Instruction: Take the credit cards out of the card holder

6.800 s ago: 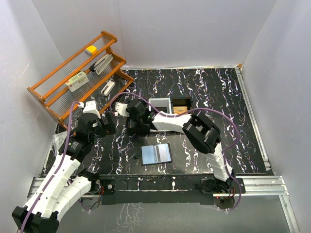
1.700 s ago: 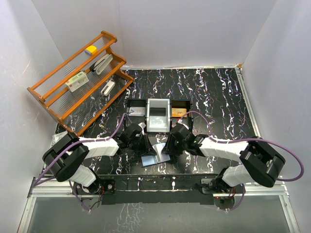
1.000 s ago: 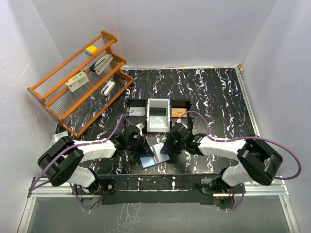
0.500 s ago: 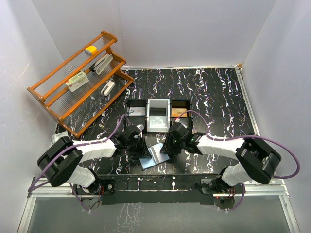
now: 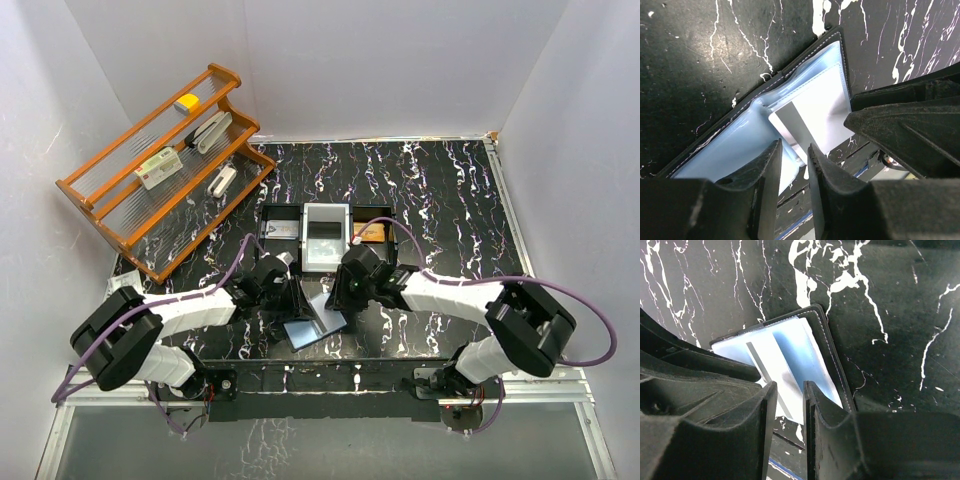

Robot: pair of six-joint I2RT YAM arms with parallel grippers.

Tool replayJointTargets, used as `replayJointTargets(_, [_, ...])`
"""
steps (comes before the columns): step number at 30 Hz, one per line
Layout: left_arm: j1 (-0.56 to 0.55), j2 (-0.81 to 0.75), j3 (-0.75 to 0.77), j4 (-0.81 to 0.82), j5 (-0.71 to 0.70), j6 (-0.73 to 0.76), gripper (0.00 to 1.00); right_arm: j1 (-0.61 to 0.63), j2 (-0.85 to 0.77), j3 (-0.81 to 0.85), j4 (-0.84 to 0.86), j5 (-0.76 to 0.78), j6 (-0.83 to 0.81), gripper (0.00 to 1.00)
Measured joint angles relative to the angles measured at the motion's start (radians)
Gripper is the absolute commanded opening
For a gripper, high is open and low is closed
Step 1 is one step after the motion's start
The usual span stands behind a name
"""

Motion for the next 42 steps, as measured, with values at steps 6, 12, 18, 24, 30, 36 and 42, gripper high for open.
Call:
replayJointTargets(6, [0.000,-0.010,-0.021,0.008,-0.018,-0.035,0.36,0.000,0.053,0.025,-0.008,-0.007,-0.025,0.23])
replayJointTargets(12, [0.000,-0.014,-0.030,0.019,-0.027,-0.066,0.33,0.000,0.099,0.043,-0.011,-0.027,-0.040,0.04])
replayJointTargets(18, [0.000,-0.016,-0.059,0.061,-0.029,-0.101,0.18,0.000,0.069,-0.021,0.038,-0.052,0.011,0.00])
replayJointTargets(24, [0.000,-0.014,-0.077,0.109,-0.021,-0.110,0.01,0.000,0.000,-0.106,0.078,-0.061,0.080,0.00])
replayJointTargets(30, [0.000,0.007,-0.042,0.116,0.029,-0.040,0.00,0.000,-0.055,-0.148,0.066,-0.039,0.123,0.00])
replayJointTargets(36, [0.009,0.063,0.046,0.057,0.068,0.054,0.00,0.000,-0.097,-0.177,0.059,0.006,0.159,0.00])
replayJointTargets(42, [0.031,0.065,0.045,0.015,0.095,0.096,0.00,0.000,-0.106,-0.177,0.047,0.042,0.175,0.00])
